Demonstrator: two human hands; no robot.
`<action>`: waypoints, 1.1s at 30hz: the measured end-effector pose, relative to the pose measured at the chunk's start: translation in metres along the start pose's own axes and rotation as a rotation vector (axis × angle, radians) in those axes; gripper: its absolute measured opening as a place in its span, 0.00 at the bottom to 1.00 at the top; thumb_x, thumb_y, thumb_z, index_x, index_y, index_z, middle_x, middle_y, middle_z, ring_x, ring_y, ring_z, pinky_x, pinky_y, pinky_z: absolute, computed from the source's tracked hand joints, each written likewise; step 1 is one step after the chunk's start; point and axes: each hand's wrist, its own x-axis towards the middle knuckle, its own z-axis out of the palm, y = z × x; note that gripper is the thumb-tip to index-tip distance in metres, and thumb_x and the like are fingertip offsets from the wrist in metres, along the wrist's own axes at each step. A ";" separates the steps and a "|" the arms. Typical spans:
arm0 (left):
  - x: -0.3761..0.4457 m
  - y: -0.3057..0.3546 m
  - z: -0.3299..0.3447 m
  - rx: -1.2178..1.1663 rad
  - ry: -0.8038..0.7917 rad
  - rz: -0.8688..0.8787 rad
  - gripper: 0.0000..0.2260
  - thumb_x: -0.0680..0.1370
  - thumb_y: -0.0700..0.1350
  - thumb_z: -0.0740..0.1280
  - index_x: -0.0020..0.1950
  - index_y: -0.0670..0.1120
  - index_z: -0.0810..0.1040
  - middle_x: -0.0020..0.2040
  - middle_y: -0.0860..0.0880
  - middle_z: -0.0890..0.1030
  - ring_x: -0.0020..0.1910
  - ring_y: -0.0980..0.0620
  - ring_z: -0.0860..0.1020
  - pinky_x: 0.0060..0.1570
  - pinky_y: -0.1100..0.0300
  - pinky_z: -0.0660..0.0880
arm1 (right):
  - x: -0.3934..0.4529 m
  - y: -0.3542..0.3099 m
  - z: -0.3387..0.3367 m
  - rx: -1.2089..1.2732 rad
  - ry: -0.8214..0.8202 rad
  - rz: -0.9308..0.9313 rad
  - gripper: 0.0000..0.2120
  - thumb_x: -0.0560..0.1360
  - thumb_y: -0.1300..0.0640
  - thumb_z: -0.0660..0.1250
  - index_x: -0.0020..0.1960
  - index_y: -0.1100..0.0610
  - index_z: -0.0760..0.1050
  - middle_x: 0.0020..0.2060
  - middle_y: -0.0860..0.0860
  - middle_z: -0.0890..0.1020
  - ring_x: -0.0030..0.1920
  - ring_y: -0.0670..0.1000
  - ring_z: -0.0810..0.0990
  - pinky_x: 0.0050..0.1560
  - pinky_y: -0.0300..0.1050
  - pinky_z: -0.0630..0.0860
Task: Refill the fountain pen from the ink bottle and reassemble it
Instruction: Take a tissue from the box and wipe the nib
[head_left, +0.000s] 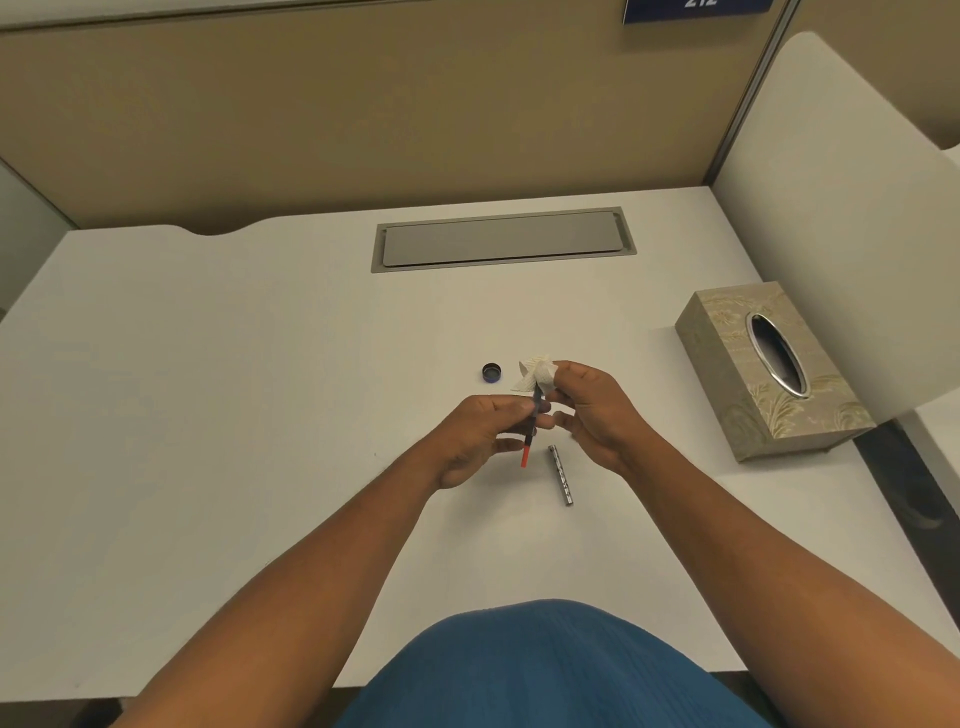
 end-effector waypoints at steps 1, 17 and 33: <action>0.001 -0.001 0.001 0.023 0.025 0.008 0.09 0.82 0.45 0.65 0.56 0.47 0.84 0.49 0.49 0.86 0.50 0.52 0.80 0.56 0.56 0.74 | -0.001 0.000 0.000 -0.007 0.006 0.001 0.14 0.76 0.50 0.69 0.53 0.61 0.81 0.45 0.52 0.80 0.46 0.50 0.72 0.48 0.49 0.67; -0.001 -0.003 0.012 0.074 0.102 0.049 0.09 0.81 0.46 0.67 0.56 0.45 0.84 0.50 0.46 0.87 0.52 0.51 0.81 0.56 0.55 0.74 | -0.006 -0.002 0.002 -0.131 0.163 -0.102 0.07 0.78 0.57 0.67 0.42 0.55 0.80 0.39 0.51 0.78 0.41 0.48 0.72 0.43 0.44 0.69; 0.001 0.000 0.018 0.037 0.204 0.090 0.05 0.79 0.44 0.70 0.50 0.46 0.85 0.42 0.48 0.86 0.47 0.52 0.80 0.60 0.50 0.75 | -0.009 -0.005 0.001 -0.072 0.188 -0.080 0.06 0.77 0.54 0.68 0.43 0.53 0.81 0.40 0.51 0.79 0.43 0.48 0.72 0.45 0.46 0.68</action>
